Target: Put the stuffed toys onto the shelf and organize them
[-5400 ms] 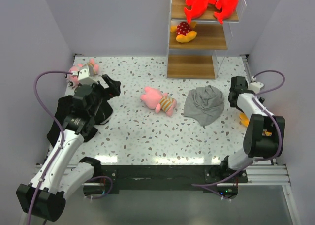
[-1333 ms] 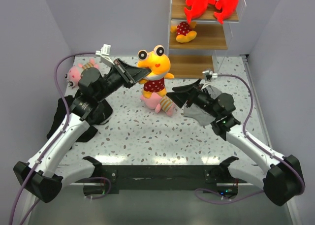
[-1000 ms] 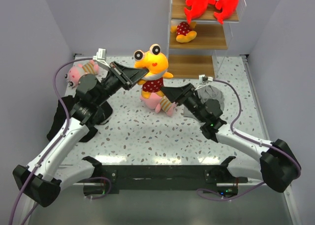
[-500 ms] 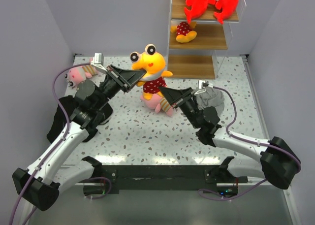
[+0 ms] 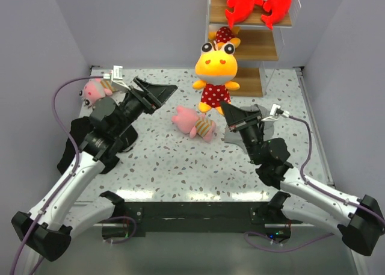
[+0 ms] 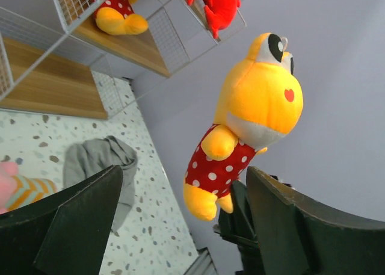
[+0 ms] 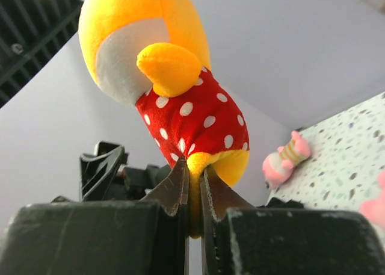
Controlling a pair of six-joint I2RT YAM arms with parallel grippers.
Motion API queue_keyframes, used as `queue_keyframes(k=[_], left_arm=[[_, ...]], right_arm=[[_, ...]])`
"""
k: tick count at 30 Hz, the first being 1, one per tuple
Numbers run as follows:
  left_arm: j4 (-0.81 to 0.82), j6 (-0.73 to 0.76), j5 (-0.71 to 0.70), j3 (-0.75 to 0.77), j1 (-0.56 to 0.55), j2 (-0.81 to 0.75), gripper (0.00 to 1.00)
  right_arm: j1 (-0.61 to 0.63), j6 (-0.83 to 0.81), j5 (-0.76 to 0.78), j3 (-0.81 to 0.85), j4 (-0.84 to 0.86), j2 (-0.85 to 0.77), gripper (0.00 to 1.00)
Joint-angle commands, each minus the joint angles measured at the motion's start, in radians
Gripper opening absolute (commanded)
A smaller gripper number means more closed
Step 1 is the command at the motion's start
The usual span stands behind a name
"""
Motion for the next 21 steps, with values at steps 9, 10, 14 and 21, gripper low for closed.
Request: queue_keyframes(k=[9, 10, 14, 21], left_arm=[[-0.265, 0.512, -0.4, 0.131, 0.005, -0.047, 0.9], [-0.267, 0.55, -0.458, 0.11, 0.007, -0.055, 0.9], [-0.22, 0.624, -0.494, 0.033, 0.007, -0.108, 0.9], [-0.155, 0.747, -0.612, -0.137, 0.003, -0.166, 0.89]], right_arm=[[-0.372, -0.036, -0.152, 0.159, -0.473, -0.066, 0.0], [-0.398, -0.043, -0.17, 0.161, -0.496, -0.063, 0.0], [-0.453, -0.056, -0.212, 0.165, -0.515, -0.061, 0.0], [-0.516, -0.08, -0.134, 0.236, -0.578, -0.025, 0.0]])
